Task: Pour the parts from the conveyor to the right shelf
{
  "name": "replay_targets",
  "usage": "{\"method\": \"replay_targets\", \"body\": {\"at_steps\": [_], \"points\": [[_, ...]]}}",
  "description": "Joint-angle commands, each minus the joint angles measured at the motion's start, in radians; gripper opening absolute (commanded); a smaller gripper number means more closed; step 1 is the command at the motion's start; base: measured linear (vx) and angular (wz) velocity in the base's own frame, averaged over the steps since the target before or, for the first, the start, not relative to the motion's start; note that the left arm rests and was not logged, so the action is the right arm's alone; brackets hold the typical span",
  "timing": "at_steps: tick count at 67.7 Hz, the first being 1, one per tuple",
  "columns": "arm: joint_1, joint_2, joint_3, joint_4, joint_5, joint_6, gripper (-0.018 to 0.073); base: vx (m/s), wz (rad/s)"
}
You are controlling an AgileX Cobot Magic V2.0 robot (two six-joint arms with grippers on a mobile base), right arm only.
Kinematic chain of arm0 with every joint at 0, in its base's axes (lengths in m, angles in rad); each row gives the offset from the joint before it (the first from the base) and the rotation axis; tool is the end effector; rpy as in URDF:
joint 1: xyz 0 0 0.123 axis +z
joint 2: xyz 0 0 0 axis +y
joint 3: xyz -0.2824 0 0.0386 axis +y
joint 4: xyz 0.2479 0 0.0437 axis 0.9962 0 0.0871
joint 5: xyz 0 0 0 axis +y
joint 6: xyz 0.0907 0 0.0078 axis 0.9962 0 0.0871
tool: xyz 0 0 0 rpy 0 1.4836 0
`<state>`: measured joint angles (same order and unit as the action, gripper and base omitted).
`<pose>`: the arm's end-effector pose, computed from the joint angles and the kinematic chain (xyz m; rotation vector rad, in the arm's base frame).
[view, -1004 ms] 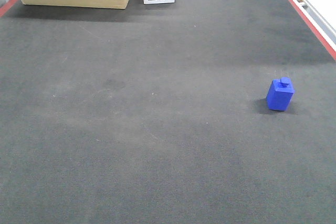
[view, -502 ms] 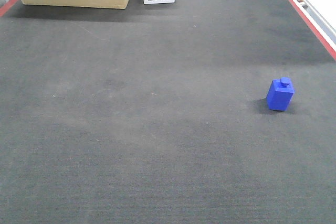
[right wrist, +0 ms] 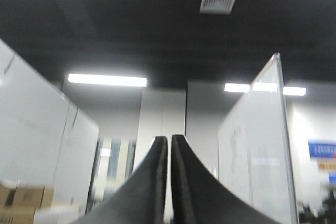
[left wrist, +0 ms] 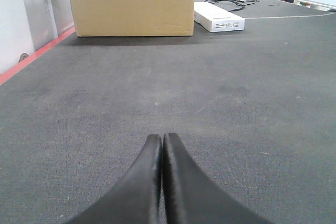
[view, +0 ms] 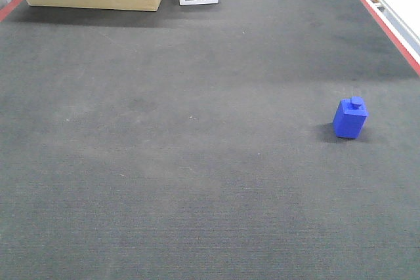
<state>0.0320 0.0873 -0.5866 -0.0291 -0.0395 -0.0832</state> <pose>-0.0074 -0.0001 0.3964 -0.0692 0.9425 -0.0737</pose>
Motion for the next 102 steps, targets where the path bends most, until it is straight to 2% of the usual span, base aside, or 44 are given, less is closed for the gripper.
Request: {"method": "replay_targets", "body": {"at_steps": [1,11,19,22,31,34,43,48,56,67,73,80,95,102], "points": [[-0.002,0.12,-0.128,-0.011,0.219,-0.01,-0.0006,0.0,0.0],[-0.002,0.277,-0.226,-0.01,0.513,-0.01,0.0,0.0,0.0],[-0.002,0.364,-0.237,0.012,0.601,-0.01,0.0046,0.0,0.0],[-0.002,0.39,-0.237,0.016,0.619,-0.01,0.0089,0.0,0.0],[-0.002,0.438,-0.237,0.015,0.662,-0.01,0.0293,0.0,0.0],[-0.002,0.451,-0.237,0.012,0.667,-0.01,0.0403,0.0,0.0],[-0.002,0.478,-0.237,0.012,0.628,-0.01,0.0646,0.0,0.0],[-0.002,0.486,-0.237,0.012,0.622,-0.01,0.0727,0.0,0.0],[-0.002,0.5,-0.239,0.011,0.639,0.026,0.0722,0.0,0.0],[-0.003,0.627,-0.304,-0.077,0.801,0.2,0.0665,0.0,0.0],[-0.003,0.745,-0.366,-0.128,0.914,0.207,0.0624,0.0,0.0],[-0.003,0.897,-0.452,-0.128,1.006,0.206,0.0582,0.0,0.0],[-0.003,1.189,-0.656,-0.115,1.032,0.19,0.0563,0.0,0.0],[-0.003,1.312,-0.764,-0.115,1.089,0.171,0.0563,0.0,0.0]]}}
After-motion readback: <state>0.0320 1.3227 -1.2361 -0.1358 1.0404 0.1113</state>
